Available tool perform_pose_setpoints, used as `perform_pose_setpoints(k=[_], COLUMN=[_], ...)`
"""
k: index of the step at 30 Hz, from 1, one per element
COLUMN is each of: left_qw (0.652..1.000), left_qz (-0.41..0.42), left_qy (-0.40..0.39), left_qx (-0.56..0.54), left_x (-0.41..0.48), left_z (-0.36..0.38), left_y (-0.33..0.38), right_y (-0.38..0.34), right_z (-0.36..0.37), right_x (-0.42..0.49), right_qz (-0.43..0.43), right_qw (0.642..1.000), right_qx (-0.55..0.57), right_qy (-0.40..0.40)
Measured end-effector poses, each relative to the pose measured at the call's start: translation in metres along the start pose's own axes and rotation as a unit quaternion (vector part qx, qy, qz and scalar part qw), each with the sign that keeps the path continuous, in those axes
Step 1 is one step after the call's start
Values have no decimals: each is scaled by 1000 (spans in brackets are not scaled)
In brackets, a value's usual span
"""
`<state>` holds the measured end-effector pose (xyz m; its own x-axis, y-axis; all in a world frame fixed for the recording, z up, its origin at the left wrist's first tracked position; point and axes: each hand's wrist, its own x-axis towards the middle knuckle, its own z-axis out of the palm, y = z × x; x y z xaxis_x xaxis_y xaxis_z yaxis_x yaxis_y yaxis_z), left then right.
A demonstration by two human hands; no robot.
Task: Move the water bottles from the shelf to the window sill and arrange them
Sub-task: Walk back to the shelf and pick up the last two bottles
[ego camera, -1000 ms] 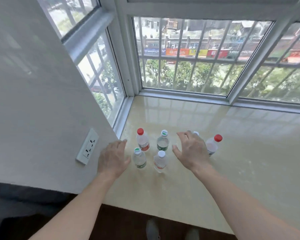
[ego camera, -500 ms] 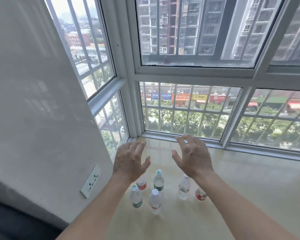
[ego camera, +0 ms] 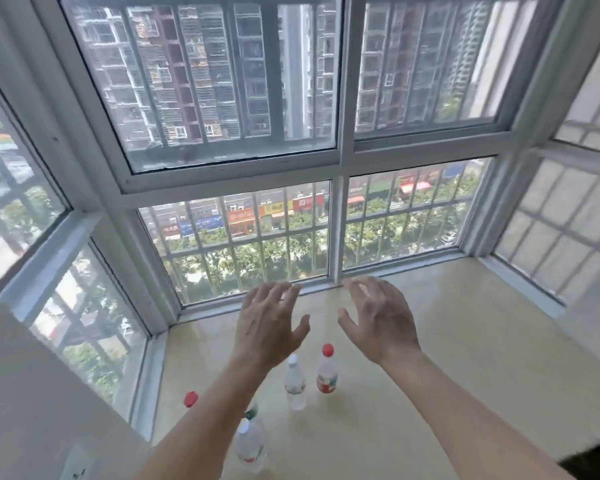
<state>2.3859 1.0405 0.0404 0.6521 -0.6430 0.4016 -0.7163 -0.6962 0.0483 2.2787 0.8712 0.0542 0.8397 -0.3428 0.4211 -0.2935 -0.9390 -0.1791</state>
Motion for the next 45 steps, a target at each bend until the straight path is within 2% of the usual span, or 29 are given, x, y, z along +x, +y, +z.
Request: perform_pose_setpoints(k=[8, 16, 19, 26, 34, 45], left_qw=[979, 923, 901, 868, 845, 833], left_qz=[182, 339, 389, 445, 494, 510], left_qy=[-21, -42, -35, -42, -47, -54], left_qx=[-90, -175, -190, -218, -200, -206], left_x=[23, -5, -13, -21, 7, 58], left_z=[16, 22, 23, 37, 70, 97], left_y=[100, 242, 292, 404, 551, 725], right_y=[70, 132, 154, 219, 360, 529], right_z=[-48, -112, -132, -157, -167, -201], right_x=[-98, -222, -262, -325, -361, -375], right_qz=[197, 365, 406, 452, 495, 505], right_qw=[976, 913, 889, 855, 829, 822], right_qx=[-92, -178, -198, -232, -225, -221], right_qy=[33, 35, 68, 105, 135, 144])
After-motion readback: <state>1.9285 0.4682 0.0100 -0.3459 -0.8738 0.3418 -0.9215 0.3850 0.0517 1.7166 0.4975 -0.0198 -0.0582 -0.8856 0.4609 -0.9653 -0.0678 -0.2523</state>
